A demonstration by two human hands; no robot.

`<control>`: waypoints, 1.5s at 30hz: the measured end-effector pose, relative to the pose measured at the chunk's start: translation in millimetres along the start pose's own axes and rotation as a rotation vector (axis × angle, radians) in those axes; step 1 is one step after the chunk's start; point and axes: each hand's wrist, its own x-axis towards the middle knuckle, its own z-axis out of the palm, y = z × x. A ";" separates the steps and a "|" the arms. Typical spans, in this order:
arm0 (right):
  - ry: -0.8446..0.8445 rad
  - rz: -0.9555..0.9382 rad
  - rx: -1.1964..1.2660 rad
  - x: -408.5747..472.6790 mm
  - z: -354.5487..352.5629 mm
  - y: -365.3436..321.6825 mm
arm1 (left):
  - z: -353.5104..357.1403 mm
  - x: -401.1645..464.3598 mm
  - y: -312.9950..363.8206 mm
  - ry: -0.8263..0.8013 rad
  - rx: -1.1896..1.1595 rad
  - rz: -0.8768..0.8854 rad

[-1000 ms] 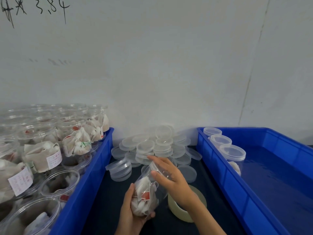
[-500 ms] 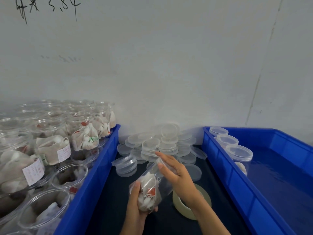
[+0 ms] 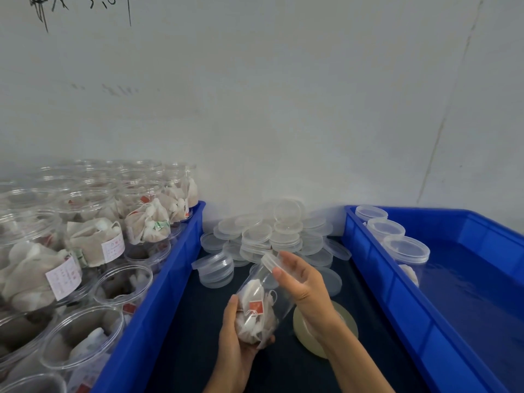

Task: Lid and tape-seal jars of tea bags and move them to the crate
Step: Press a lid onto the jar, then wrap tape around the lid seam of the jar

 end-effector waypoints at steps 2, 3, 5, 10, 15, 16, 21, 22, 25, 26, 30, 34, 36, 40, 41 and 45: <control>-0.015 -0.040 -0.039 0.5 -3.8 -3.8 | -3.2 2.0 2.6 0.010 0.156 0.092; -0.026 -0.066 -0.069 0.7 -6.1 -5.6 | -7.5 3.5 5.2 0.027 0.300 0.177; -0.062 -0.127 -0.193 1.6 -8.9 -9.0 | -17.0 4.8 12.1 0.042 0.625 0.364; -0.101 -0.209 -0.384 -3.9 8.0 2.0 | -25.6 8.0 5.1 0.018 1.019 0.536; -0.149 -0.141 -0.330 -8.8 7.9 8.1 | -22.6 7.7 0.4 -0.006 0.967 0.603; -0.149 -0.111 -0.322 -10.4 1.4 8.1 | -22.7 7.1 0.3 0.000 0.948 0.600; -0.126 0.079 -0.763 -27.9 -54.0 22.8 | -21.7 8.2 -3.1 0.056 0.954 0.635; -0.129 0.149 -0.829 -33.5 -63.2 28.1 | -21.6 9.4 -4.4 0.073 0.957 0.645; -0.123 0.212 -0.905 -48.8 -78.3 45.3 | -21.3 11.4 -9.7 0.103 0.979 0.682; -0.117 0.185 -0.939 -51.8 -80.6 49.4 | -20.9 11.5 -11.5 0.111 0.998 0.694; -0.115 0.040 -1.106 -55.8 -79.9 50.9 | -15.3 7.4 -13.1 0.208 1.114 0.861; -0.083 -0.014 -1.144 -59.1 -76.9 46.9 | -6.0 -1.8 -7.7 0.239 1.261 1.371; -0.031 -0.012 -1.108 -62.6 -76.5 41.9 | -0.6 -5.9 -11.2 0.173 1.298 1.552; -0.015 -0.032 -1.011 -73.8 -77.3 29.4 | 13.2 -13.8 -22.3 -0.048 1.411 1.568; -0.019 -0.032 -0.974 -77.8 -77.8 26.4 | 15.9 -14.9 -23.4 -0.074 1.435 1.528; 0.005 0.033 -0.852 -93.7 -75.6 15.1 | 20.5 -18.0 -20.0 -0.090 1.432 1.338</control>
